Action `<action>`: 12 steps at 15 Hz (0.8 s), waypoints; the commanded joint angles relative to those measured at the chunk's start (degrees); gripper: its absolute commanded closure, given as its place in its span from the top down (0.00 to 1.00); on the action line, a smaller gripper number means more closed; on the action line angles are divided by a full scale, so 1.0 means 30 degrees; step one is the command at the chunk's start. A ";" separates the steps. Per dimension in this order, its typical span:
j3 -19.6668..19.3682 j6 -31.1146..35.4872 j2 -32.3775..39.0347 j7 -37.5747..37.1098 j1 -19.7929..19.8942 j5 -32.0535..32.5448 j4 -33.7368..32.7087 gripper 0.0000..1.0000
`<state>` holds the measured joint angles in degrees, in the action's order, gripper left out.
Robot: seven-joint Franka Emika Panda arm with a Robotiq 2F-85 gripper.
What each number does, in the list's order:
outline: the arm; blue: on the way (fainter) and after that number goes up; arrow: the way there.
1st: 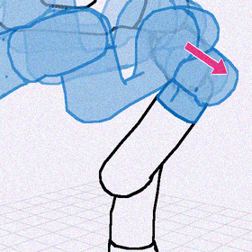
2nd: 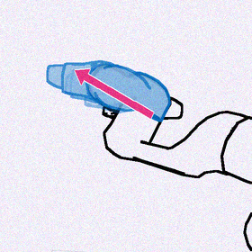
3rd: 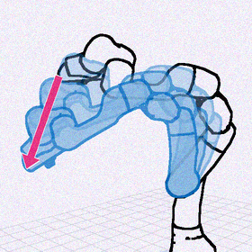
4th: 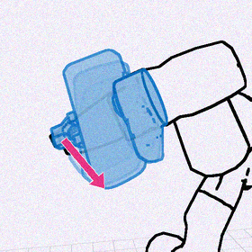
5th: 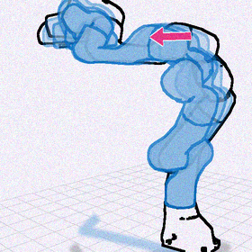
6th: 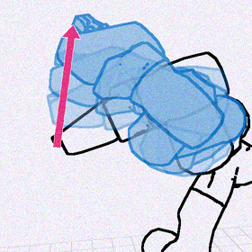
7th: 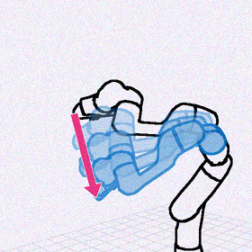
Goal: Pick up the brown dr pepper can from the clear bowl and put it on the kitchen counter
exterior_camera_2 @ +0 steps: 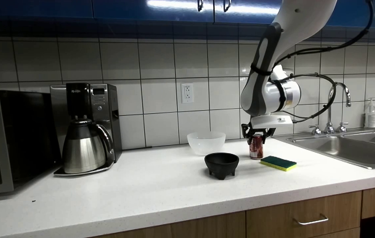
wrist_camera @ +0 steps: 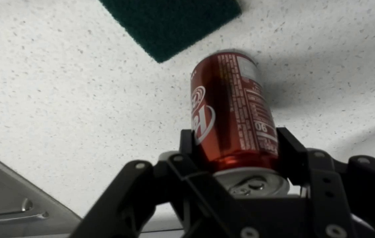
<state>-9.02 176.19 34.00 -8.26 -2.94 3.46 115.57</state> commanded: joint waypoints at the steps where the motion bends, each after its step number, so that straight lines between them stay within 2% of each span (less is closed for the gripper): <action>1: -0.0245 0.0068 0.0060 0.0192 -0.0283 -0.0254 -0.0192 0.38; 2: -0.0453 -0.0101 0.0023 0.0049 -0.0472 -0.0244 -0.0183 0.88; 3: -0.0474 -0.0344 -0.0059 0.0062 -0.0495 -0.0233 -0.0165 0.89; 5: -0.0646 -0.0575 -0.0305 0.0024 -0.0669 -0.0189 -0.0071 0.99; 12: -0.0451 -0.2424 -0.2821 0.0023 -0.0575 -0.0174 0.0675 1.00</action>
<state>-10.41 172.81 30.80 -8.35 -4.44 3.38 115.45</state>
